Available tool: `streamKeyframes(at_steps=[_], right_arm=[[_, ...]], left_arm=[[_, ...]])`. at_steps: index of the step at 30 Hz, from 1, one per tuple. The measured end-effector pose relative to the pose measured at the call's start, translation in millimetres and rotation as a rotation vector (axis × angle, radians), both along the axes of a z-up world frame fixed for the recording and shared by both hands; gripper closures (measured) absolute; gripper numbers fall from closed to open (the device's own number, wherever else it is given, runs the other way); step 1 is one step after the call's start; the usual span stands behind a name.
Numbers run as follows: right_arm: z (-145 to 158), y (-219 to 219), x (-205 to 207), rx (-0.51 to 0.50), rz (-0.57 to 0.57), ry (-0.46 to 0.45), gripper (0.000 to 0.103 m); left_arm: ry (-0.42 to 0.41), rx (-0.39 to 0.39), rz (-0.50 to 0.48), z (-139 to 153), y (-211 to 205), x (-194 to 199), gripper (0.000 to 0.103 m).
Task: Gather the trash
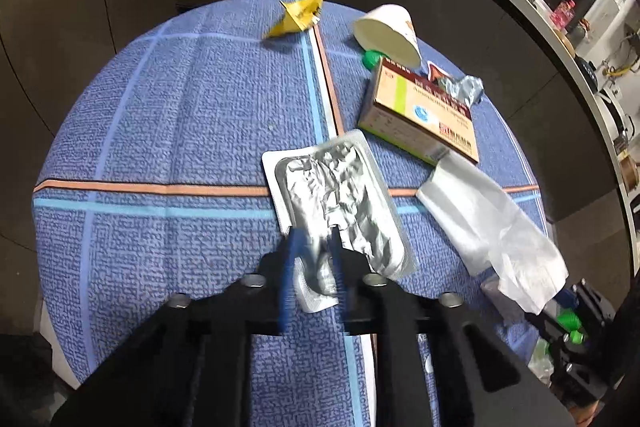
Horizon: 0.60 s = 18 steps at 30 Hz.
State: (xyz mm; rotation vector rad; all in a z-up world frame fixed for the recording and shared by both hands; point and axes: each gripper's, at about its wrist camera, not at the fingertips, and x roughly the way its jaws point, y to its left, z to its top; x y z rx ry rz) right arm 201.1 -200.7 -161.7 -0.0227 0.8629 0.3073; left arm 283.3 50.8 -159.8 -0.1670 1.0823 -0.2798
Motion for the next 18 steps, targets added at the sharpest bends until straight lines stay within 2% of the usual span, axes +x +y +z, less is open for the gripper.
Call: streamKeyframes(at_steps=[4,5,6,8,9,10,11,15,18], right_arm=[[-4,-1,0,0.000,-0.006,0.011,0.056],[-6,0,0,-0.002,-0.005,0.016,0.056],[-8,0,0,-0.003,-0.005,0.020,0.056],[-12,-1,0,0.003,-0.010,0.030,0.056],[-14,-1,1,0.012,-0.011,0.036,0.058],[-15,-2,1,0.024,-0.007,0.044,0.074],[-16,-1,0,0.029,-0.005,0.054,0.082],[-13,1,-10,0.044,0.021,0.088,0.083],[-12,5,-25,0.033,0.041,0.097,0.083]], left_arm=[[-0.009,0.016,-0.003,2,-1,-6,0.092],[-0.020,0.028,0.000,3,-1,-8,0.087],[-0.025,0.032,0.003,4,-1,-8,0.080],[-0.039,0.027,0.014,7,0,-10,0.044],[-0.051,0.029,0.027,8,0,-9,0.042],[-0.058,0.034,0.031,9,-1,-8,0.042],[-0.058,0.042,0.029,9,-2,-6,0.041],[-0.032,0.044,0.023,3,-12,5,0.032],[-0.040,0.085,0.029,-2,-22,14,0.025]])
